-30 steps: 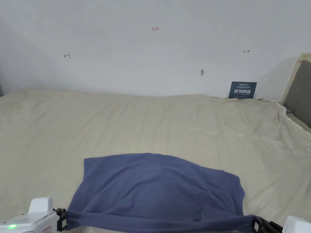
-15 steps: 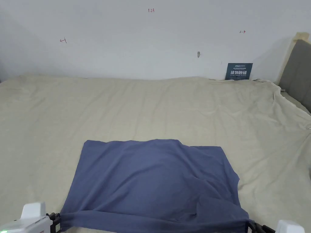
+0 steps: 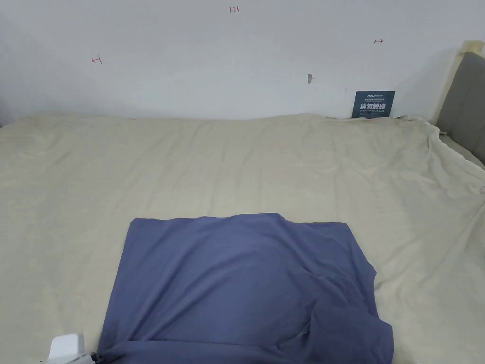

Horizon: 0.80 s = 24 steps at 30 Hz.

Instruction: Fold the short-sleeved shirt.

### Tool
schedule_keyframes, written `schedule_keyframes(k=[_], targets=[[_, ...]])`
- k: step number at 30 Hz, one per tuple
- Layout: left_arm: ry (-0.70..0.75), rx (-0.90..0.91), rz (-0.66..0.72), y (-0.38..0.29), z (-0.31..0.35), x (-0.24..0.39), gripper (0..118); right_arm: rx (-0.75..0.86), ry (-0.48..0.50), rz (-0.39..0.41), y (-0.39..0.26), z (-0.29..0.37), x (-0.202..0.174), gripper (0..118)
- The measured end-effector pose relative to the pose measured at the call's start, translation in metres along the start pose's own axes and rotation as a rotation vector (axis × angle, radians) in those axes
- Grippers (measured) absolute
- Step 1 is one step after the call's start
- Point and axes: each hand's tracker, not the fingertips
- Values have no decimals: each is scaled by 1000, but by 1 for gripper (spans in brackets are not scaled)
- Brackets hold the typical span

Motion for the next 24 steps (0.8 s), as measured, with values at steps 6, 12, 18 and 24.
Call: schedule_keyframes(k=[6, 12, 18, 24], targets=[[-64, 104, 180, 9, 27, -11, 101, 48, 0, 1, 19, 28, -12, 67], [-97, 368, 138, 38, 93, 1, 106, 340, -21, 22, 65, 89, -45, 83], [-54, 567, 33, 62, 145, 25, 106, 564, -6, 102, 100, 140, -74, 104], [-33, 687, -21, 63, 168, 48, 54, 672, 6, 144, 109, 165, -89, 37]])
